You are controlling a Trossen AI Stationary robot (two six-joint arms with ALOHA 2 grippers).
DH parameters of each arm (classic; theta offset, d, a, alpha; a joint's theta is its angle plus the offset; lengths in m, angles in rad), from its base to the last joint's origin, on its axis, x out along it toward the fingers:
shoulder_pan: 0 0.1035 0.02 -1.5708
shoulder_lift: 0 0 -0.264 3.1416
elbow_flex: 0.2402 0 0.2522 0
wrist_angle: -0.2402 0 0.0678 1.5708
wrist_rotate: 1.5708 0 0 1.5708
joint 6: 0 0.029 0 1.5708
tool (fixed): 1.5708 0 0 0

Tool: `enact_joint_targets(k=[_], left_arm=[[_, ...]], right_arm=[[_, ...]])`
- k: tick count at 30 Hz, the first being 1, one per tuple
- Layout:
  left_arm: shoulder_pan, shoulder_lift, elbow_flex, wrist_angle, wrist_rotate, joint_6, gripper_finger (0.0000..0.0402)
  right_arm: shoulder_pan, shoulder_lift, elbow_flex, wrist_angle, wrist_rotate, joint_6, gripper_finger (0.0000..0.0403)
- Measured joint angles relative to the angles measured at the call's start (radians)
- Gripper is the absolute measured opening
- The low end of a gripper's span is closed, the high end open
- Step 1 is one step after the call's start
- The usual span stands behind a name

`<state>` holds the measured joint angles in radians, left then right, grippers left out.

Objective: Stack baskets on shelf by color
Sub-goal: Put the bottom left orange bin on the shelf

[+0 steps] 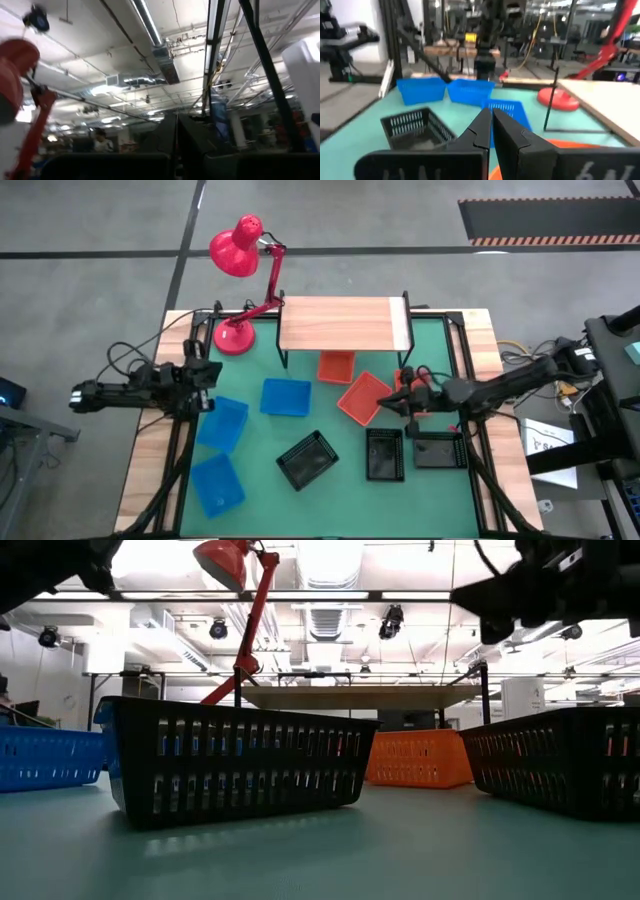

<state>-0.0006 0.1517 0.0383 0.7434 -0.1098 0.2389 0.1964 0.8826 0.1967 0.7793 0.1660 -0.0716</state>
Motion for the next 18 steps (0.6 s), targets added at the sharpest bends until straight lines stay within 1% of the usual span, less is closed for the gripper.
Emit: enact_joint_targets(k=[4,10,14,18], left_arm=[[0.000,0.029,0.000,0.001,0.010,-0.108,0.0000],[0.000,0.100,0.000,0.009,0.075,-0.228,0.0000],[0.000,0.162,0.000,0.009,0.088,-0.319,0.0000],[0.000,0.222,0.000,0.060,0.089,-0.360,0.0000]], right_arm=[[0.049,0.114,0.056,0.019,0.045,-0.027,0.0009],[0.100,0.288,0.164,0.016,0.046,-0.057,0.0009],[0.126,0.401,0.241,0.015,0.045,-0.082,0.0009],[0.140,0.492,0.311,0.010,0.043,-0.087,0.0009]])
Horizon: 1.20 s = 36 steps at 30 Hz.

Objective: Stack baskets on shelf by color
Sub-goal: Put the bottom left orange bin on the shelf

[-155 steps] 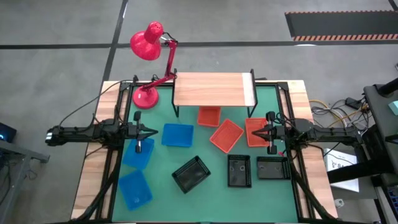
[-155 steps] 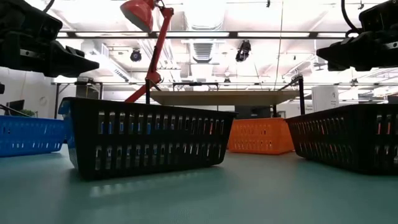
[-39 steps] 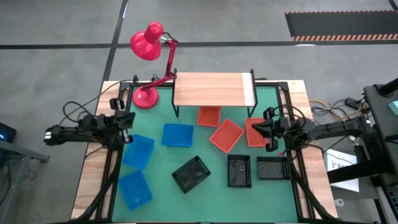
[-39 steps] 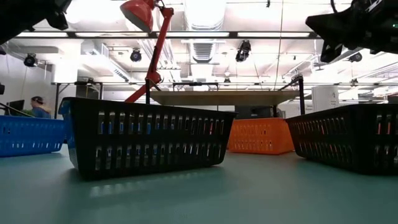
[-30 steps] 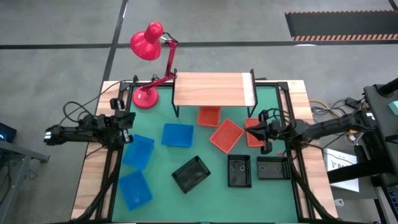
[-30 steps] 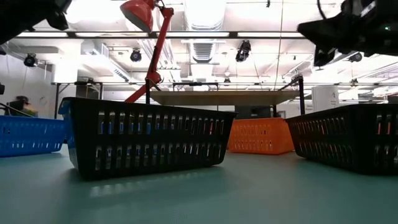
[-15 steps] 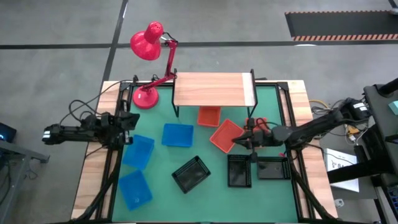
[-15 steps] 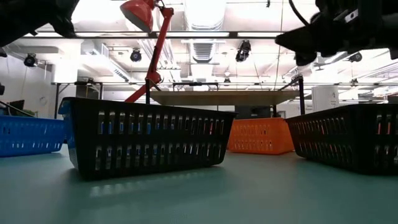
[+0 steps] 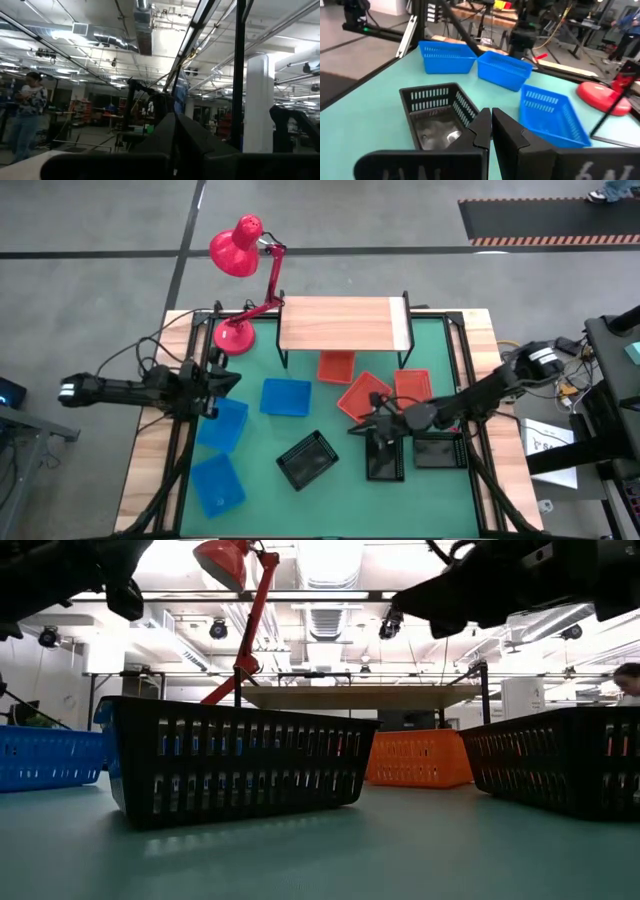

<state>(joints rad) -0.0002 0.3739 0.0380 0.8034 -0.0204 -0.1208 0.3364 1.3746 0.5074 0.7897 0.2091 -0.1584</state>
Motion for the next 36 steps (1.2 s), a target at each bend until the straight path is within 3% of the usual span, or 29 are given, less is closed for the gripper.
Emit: enact_joint_targets(k=[9,19,26,33,36], left_arm=[[0.000,0.072,0.000,0.162,0.000,0.053,0.0000],[0.000,0.029,0.000,0.177,-0.002,0.057,0.0000],[0.000,-0.011,0.000,0.235,-0.013,0.109,0.0000],[0.000,-0.058,0.000,0.246,-0.014,0.136,0.0000],[0.000,-0.077,0.000,0.303,-0.015,0.136,0.0000]], right_arm=[[0.000,0.092,0.164,-0.238,-0.034,0.049,0.0009],[0.000,0.081,0.341,-0.724,-0.036,0.151,0.0009],[0.000,0.080,0.451,-0.954,-0.033,0.186,0.0012],[-0.001,0.085,0.567,-1.081,-0.022,0.190,0.0063],[-0.008,0.089,0.616,-1.137,0.033,0.248,0.0096]])
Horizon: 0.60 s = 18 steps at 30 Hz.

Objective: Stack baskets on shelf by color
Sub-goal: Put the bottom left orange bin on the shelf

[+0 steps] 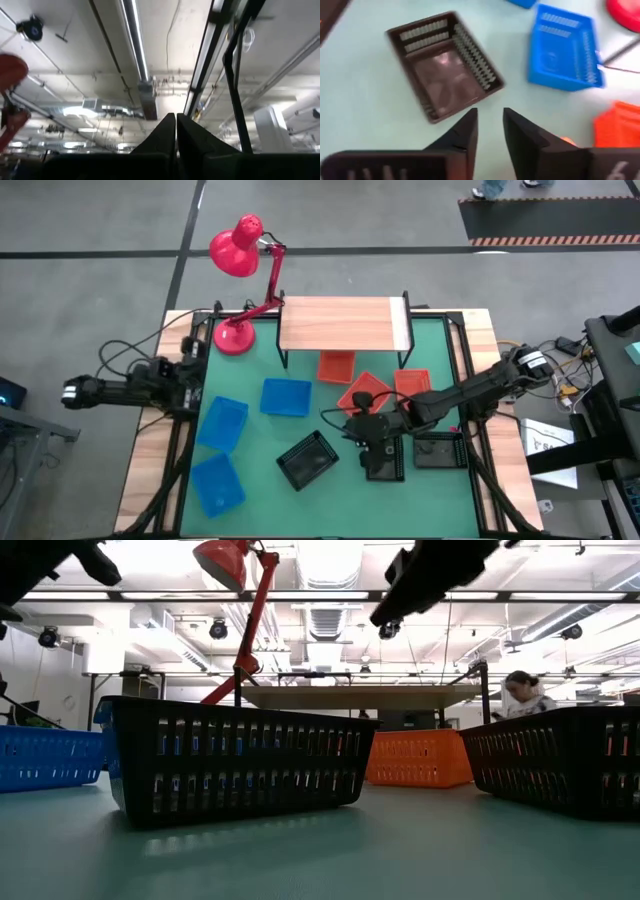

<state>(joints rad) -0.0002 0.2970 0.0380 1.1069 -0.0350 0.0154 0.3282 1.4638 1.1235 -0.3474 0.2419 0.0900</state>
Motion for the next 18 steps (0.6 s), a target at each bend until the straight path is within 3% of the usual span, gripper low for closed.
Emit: enact_joint_targets(k=[8,18], left_arm=[[0.000,-0.045,-0.005,0.011,0.003,-0.010,0.0000],[0.000,-0.044,-0.009,-0.050,0.007,-0.010,0.0000]], right_arm=[[-0.017,0.096,0.176,-0.236,0.050,0.128,0.0164],[-0.047,0.257,0.298,-0.527,0.038,0.262,0.0197]])
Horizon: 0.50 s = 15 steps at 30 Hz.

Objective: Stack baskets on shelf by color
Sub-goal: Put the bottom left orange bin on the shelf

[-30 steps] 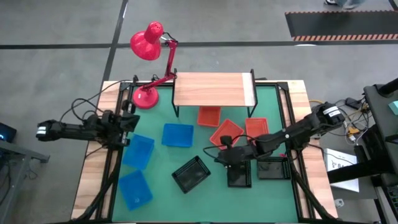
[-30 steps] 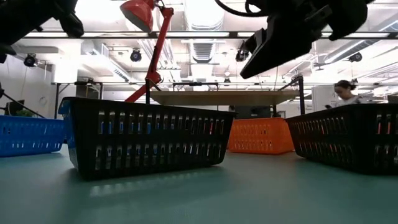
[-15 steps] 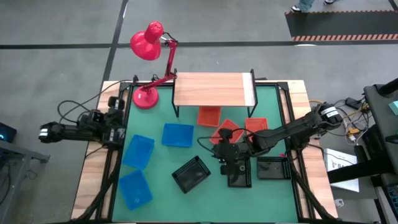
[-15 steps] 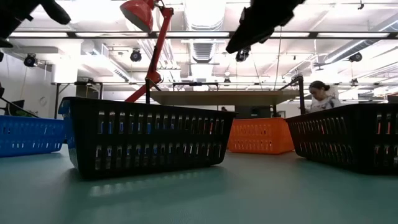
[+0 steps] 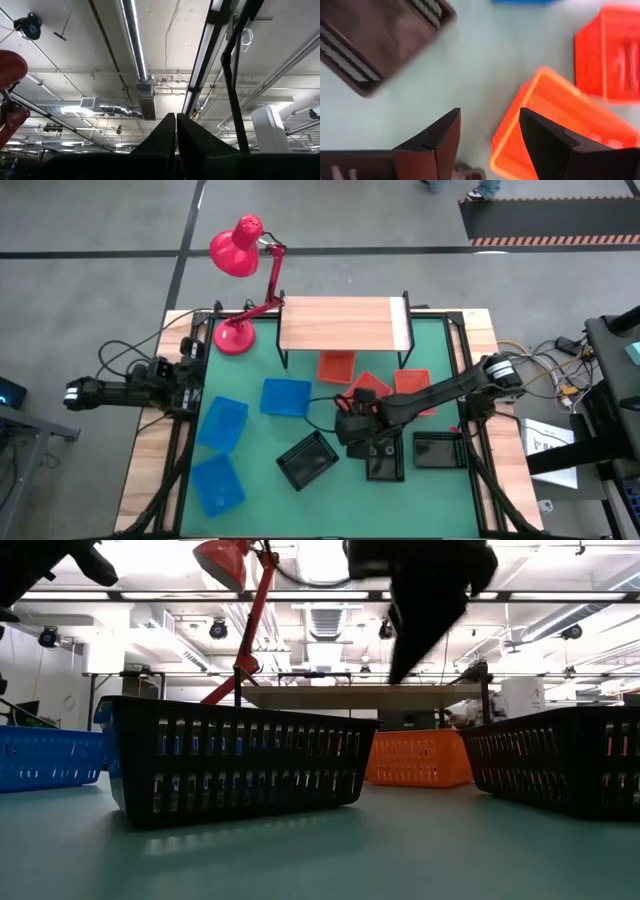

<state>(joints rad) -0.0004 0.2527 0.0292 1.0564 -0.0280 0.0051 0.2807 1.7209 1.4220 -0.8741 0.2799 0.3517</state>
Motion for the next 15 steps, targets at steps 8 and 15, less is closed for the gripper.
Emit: enact_joint_targets(k=[8,15], left_arm=[[0.000,0.000,0.000,-0.002,0.000,-0.001,0.0000],[0.000,0.000,-0.001,-0.002,0.000,-0.001,0.0000]], right_arm=[[-0.025,0.031,-0.044,-0.029,0.000,0.049,0.0199],[-0.051,0.035,-0.087,0.033,0.009,0.057,0.0199]])
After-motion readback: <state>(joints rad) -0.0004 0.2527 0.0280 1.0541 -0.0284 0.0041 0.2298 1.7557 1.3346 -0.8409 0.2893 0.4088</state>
